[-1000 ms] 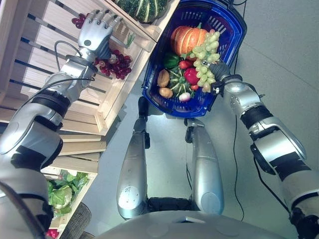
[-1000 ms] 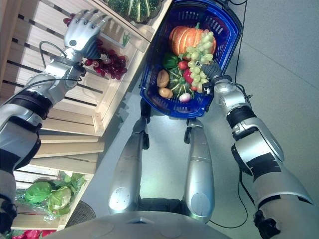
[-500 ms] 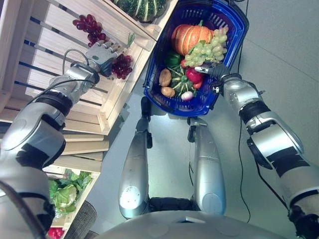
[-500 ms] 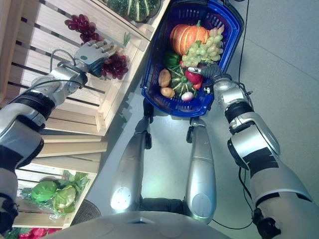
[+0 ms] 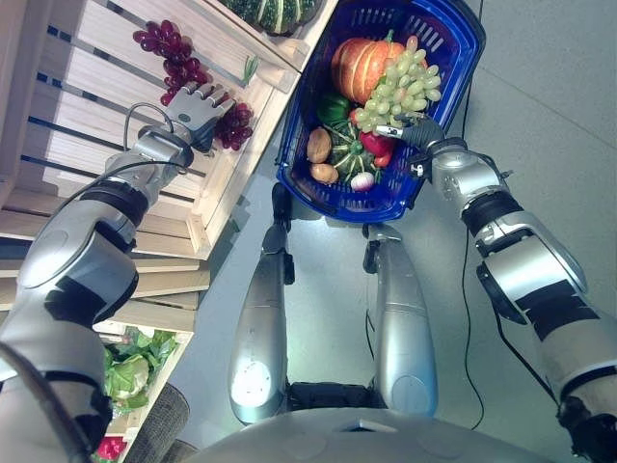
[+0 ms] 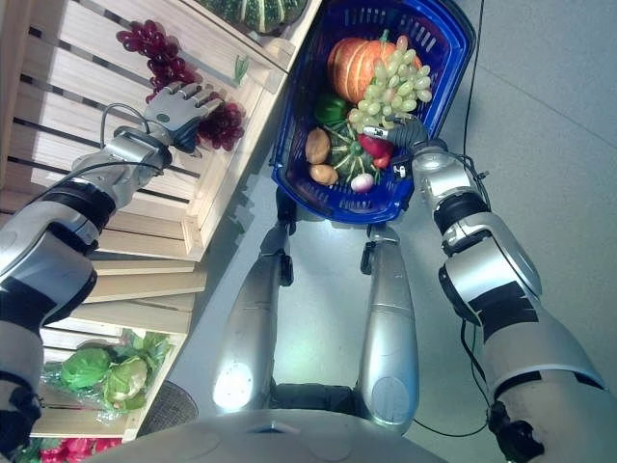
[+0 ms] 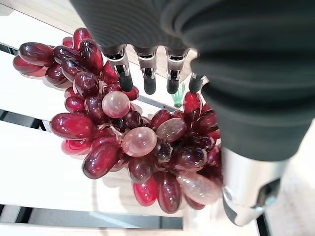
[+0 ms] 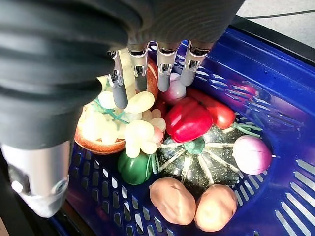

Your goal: Pick up fruits and vegetables into the basket

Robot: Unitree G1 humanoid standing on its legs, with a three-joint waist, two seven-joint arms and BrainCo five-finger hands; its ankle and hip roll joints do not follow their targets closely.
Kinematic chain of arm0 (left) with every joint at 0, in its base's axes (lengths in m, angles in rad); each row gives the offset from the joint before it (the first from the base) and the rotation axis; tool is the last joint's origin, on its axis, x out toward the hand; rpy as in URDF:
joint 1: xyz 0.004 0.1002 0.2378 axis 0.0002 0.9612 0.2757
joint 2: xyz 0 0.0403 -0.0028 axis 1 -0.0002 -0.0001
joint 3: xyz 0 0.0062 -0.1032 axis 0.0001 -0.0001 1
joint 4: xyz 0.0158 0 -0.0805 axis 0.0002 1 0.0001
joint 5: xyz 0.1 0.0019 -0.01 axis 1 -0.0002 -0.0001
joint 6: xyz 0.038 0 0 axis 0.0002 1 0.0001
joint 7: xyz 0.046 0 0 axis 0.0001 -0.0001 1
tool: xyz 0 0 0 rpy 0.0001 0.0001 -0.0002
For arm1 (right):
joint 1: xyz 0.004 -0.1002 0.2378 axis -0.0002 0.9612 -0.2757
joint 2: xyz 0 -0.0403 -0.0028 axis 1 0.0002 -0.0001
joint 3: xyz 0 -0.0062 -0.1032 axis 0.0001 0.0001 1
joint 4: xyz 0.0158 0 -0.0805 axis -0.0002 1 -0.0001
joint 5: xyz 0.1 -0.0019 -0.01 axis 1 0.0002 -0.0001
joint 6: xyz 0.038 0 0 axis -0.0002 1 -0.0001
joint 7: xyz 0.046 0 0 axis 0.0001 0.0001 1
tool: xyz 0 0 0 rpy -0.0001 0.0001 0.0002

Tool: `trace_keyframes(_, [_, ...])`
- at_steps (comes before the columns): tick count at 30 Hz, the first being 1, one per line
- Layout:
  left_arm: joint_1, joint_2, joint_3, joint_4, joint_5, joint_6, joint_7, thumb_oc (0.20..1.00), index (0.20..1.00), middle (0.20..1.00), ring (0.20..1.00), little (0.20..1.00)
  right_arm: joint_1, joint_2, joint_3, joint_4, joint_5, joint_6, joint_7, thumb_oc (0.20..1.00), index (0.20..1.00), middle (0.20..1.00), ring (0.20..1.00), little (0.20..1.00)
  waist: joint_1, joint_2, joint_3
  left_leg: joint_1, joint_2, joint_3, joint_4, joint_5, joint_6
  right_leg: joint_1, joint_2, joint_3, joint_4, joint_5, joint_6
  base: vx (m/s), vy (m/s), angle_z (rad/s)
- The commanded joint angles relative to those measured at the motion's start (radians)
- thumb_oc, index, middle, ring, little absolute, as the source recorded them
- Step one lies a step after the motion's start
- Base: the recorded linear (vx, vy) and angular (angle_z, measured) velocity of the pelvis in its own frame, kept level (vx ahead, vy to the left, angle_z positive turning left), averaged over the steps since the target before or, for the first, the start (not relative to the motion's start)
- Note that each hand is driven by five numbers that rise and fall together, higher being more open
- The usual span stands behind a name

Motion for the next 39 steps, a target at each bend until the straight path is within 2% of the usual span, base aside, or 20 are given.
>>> trace_keyframes(1, [0.033,-0.038,0.066,0.068,0.052,0.065,0.049,1.0,1.0,1.0,1.0,1.0,-0.016,0.014,0.019,0.003,0.005,-0.039,-0.021,1.0,1.0,1.0,1.0,1.0,-0.021,0.04,-0.039,-0.062,-0.071,0.052,0.061,-0.059,0.043,0.077,0.069,-0.087,-0.129,0.023,0.025,0.0,0.0,0.0])
trace_keyframes(14, [0.058,-0.079,0.105,0.113,0.094,0.201,0.122,1.0,1.0,1.0,1.0,1.0,-0.007,0.028,0.027,-0.037,0.027,-0.059,-0.029,1.0,1.0,1.0,1.0,1.0,-0.026,0.018,-0.039,-0.078,-0.067,0.045,0.064,-0.056,0.04,0.06,0.08,-0.088,-0.125,0.023,0.024,0.0,-0.002,0.0])
trace_keyframes(19, [0.063,-0.089,0.119,0.11,0.108,0.212,0.121,1.0,1.0,1.0,1.0,1.0,0.004,0.034,0.022,-0.055,0.023,-0.061,-0.037,1.0,1.0,1.0,1.0,1.0,-0.027,0.013,-0.039,-0.085,-0.066,0.041,0.07,-0.056,0.039,0.052,0.082,-0.086,-0.117,0.021,0.024,0.0,0.0,0.0])
trace_keyframes(20, [0.064,-0.089,0.122,0.107,0.111,0.216,0.109,0.567,0.567,0.567,0.567,0.567,0.008,0.034,0.021,-0.062,0.024,-0.06,-0.04,1.0,1.0,1.0,1.0,1.0,-0.027,0.012,-0.039,-0.086,-0.066,0.041,0.069,-0.056,0.038,0.053,0.082,-0.087,-0.119,0.021,0.024,0.0,0.0,0.0])
trace_keyframes(22, [0.065,-0.089,0.121,0.111,0.112,0.218,0.102,0.467,0.467,0.467,0.467,0.467,0.008,0.034,0.022,-0.063,0.026,-0.061,-0.04,1.0,1.0,1.0,1.0,1.0,-0.027,0.01,-0.039,-0.085,-0.065,0.042,0.069,-0.056,0.038,0.053,0.082,-0.088,-0.119,0.022,0.024,0.0,0.0,0.0])
trace_keyframes(23, [0.066,-0.09,0.121,0.114,0.114,0.219,0.099,0.209,0.209,0.209,0.209,0.209,0.009,0.034,0.021,-0.061,0.027,-0.064,-0.038,1.0,1.0,1.0,1.0,1.0,-0.027,0.009,-0.039,-0.087,-0.065,0.042,0.071,-0.056,0.038,0.052,0.082,-0.088,-0.119,0.022,0.025,0.0,0.0,0.0])
trace_keyframes(39, [0.076,-0.105,0.111,0.146,0.095,0.227,0.05,0.2,0.2,0.2,0.2,0.2,0.005,0.038,0.03,-0.063,0.037,-0.066,-0.04,1.0,1.0,1.0,1.0,1.0,-0.032,0.01,-0.039,-0.092,-0.067,0.042,0.07,-0.053,0.037,0.048,0.085,-0.08,-0.126,0.03,0.026,0.0,0.001,-0.01])
